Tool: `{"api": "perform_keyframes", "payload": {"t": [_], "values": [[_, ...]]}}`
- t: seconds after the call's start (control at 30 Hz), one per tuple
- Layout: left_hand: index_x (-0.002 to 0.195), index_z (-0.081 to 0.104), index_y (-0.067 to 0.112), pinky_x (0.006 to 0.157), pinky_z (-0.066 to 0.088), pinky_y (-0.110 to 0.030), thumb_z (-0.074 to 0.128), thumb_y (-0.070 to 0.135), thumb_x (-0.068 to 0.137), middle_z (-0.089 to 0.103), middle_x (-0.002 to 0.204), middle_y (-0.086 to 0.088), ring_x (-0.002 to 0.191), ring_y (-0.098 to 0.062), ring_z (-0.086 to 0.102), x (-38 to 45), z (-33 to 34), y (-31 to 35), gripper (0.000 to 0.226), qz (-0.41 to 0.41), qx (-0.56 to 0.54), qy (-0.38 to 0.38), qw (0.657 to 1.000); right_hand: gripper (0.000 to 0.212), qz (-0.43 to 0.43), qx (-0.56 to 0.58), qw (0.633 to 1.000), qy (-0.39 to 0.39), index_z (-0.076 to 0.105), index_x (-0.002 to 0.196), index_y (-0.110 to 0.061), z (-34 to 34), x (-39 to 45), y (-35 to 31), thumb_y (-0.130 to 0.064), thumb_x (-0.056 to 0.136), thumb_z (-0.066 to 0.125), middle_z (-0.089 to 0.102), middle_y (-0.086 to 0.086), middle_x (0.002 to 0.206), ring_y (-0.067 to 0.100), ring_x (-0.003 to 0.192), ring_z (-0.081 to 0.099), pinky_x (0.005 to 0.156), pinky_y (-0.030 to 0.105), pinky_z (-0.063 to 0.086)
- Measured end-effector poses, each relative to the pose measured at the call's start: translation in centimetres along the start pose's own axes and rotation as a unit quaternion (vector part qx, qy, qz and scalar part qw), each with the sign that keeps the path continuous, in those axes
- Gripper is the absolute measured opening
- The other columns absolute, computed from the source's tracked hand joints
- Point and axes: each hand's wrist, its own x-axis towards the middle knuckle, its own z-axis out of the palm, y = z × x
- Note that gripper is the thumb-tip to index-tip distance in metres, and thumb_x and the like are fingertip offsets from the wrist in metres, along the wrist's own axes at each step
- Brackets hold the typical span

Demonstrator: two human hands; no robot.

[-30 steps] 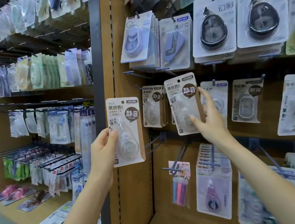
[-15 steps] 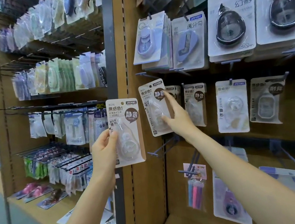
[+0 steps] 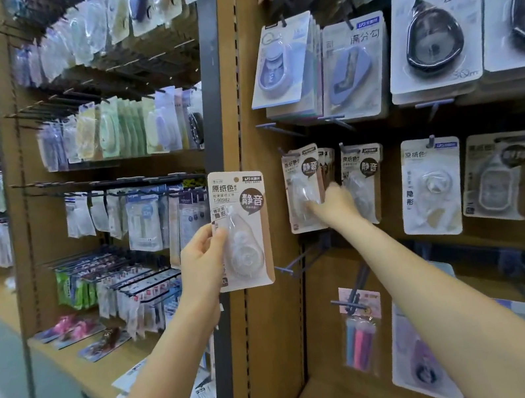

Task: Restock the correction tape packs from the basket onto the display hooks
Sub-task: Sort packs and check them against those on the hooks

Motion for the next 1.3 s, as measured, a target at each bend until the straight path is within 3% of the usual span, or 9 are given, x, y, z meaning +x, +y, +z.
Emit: {"api": "perform_keyframes", "payload": {"t": [0.1, 0.23, 0.33, 0.43, 0.53, 0.8, 1.07, 1.2, 1.3], "values": [[0.088, 0.066, 0.027, 0.097, 0.044, -0.054, 0.046, 0.021, 0.097, 0.069, 0.101, -0.006, 0.106, -0.032, 0.060, 0.2, 0.3, -0.3, 0.023, -0.013, -0.013, -0.007, 1.000, 0.053, -0.073, 0.073, 0.994, 0.037, 0.035, 0.140, -0.010, -0.3, -3.1, -0.5, -0.029, 0.094, 0.053, 0.031, 0.010, 0.143, 0.025, 0.132, 0.035, 0.107, 0.033, 0.031], [0.094, 0.065, 0.022, 0.086, 0.052, -0.045, 0.043, 0.019, 0.098, 0.070, 0.100, -0.007, 0.101, -0.030, 0.063, 0.2, 1.7, -0.1, 0.022, -0.042, -0.054, -0.043, 0.997, 0.071, -0.110, 0.341, 0.913, -0.198, 0.020, 0.145, -0.035, -0.5, -7.9, -1.7, -0.023, 0.089, 0.063, 0.054, -0.005, 0.126, 0.012, 0.113, 0.058, 0.092, 0.030, 0.051], [0.112, 0.057, 0.025, 0.080, 0.056, -0.037, 0.043, 0.014, 0.098, 0.069, 0.102, -0.005, 0.098, -0.024, 0.066, 0.2, 2.4, -0.2, 0.023, -0.035, -0.062, -0.074, 0.995, 0.080, -0.137, 0.340, 0.920, -0.142, 0.021, 0.145, -0.033, -0.2, -7.1, -2.2, -0.007, 0.084, 0.067, 0.058, -0.005, 0.117, 0.004, 0.096, 0.061, 0.076, 0.021, 0.055], [0.136, 0.036, 0.038, 0.081, 0.055, -0.029, 0.045, 0.013, 0.098, 0.061, 0.117, -0.001, 0.102, -0.016, 0.063, 0.3, 2.6, -0.6, 0.046, -0.020, -0.022, -0.128, 0.991, 0.076, -0.139, 0.329, 0.934, -0.024, 0.023, 0.145, -0.034, -0.1, -5.5, -2.9, -0.008, 0.086, 0.064, 0.052, 0.001, 0.131, 0.006, 0.104, 0.054, 0.091, 0.036, 0.050], [0.142, 0.034, 0.033, 0.086, 0.054, -0.028, 0.046, 0.009, 0.096, 0.043, 0.140, 0.000, 0.108, -0.013, 0.059, 0.4, 3.3, -0.8, 0.053, -0.040, 0.035, -0.169, 0.984, 0.066, -0.121, 0.260, 0.957, 0.034, 0.029, 0.145, -0.030, 0.4, -4.1, -3.1, -0.012, 0.089, 0.060, 0.043, 0.003, 0.142, 0.020, 0.128, 0.043, 0.105, 0.046, 0.040], [0.142, 0.039, 0.024, 0.079, 0.053, -0.022, 0.042, 0.010, 0.097, 0.046, 0.130, 0.002, 0.104, -0.010, 0.058, 1.1, 4.0, -0.9, 0.047, -0.046, 0.085, -0.172, 0.980, 0.053, -0.080, 0.181, 0.978, 0.058, 0.036, 0.144, -0.016, 0.7, -2.6, -1.8, -0.023, 0.094, 0.054, 0.042, 0.008, 0.144, 0.023, 0.136, 0.033, 0.112, 0.042, 0.030], [0.134, 0.046, 0.015, 0.078, 0.052, -0.022, 0.038, 0.004, 0.096, 0.055, 0.126, -0.003, 0.102, -0.014, 0.059, 1.3, 3.3, -2.5, 0.040, -0.026, 0.147, -0.122, 0.981, 0.041, -0.015, -0.063, 0.998, 0.018, 0.047, 0.130, -0.001, -0.7, -0.7, -1.4, -0.019, 0.094, 0.053, 0.029, 0.016, 0.140, 0.035, 0.120, 0.044, 0.096, 0.037, 0.038], [0.118, 0.056, 0.017, 0.075, 0.048, -0.017, 0.042, 0.001, 0.093, 0.060, 0.113, -0.001, 0.098, -0.012, 0.060, -0.8, 0.7, -3.5, 0.033, 0.067, 0.213, -0.055, 0.973, 0.032, -0.133, 0.002, 0.989, 0.072, 0.057, 0.124, -0.006, -2.2, -6.6, -1.0, -0.014, 0.093, 0.052, 0.035, 0.009, 0.137, 0.021, 0.127, 0.037, 0.101, 0.020, 0.031], [0.106, 0.059, 0.016, 0.073, 0.044, -0.012, 0.045, -0.002, 0.089, 0.060, 0.100, 0.003, 0.091, -0.010, 0.059, -5.2, -4.3, -5.9, 0.028, 0.120, 0.260, -0.012, 0.958, 0.021, -0.256, 0.104, 0.958, 0.081, 0.064, 0.109, -0.011, -2.2, -14.7, -0.8, -0.010, 0.092, 0.053, 0.046, 0.001, 0.117, 0.006, 0.110, 0.046, 0.090, 0.002, 0.034]]}}
